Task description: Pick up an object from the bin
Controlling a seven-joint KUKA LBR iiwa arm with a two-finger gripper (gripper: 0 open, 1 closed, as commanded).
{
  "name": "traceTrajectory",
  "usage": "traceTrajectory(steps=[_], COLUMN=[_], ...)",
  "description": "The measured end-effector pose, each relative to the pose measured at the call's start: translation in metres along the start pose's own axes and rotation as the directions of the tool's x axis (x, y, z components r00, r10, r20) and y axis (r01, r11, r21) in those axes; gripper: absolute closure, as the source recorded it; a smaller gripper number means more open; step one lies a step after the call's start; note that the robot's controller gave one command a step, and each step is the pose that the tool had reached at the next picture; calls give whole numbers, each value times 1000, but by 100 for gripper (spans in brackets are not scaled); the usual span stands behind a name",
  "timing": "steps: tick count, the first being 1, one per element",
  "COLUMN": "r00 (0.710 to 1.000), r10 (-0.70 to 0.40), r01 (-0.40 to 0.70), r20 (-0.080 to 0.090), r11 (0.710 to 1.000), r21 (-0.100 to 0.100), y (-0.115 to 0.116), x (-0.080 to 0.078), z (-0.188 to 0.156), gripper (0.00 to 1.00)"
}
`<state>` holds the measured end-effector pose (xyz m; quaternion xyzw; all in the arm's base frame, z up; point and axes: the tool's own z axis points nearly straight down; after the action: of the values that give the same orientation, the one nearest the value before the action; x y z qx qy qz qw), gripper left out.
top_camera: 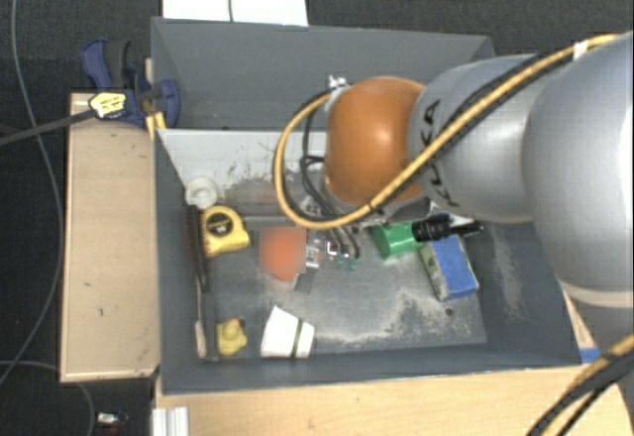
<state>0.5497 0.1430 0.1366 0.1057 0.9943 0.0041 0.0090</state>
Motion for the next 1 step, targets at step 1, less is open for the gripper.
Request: traceTrajectory(steps=[1], r00=[950], r10=[-311], r01=[311], r20=[4], r11=[950], r21=[-1], y=[0], x=[-20], z=[24], gripper=[0])
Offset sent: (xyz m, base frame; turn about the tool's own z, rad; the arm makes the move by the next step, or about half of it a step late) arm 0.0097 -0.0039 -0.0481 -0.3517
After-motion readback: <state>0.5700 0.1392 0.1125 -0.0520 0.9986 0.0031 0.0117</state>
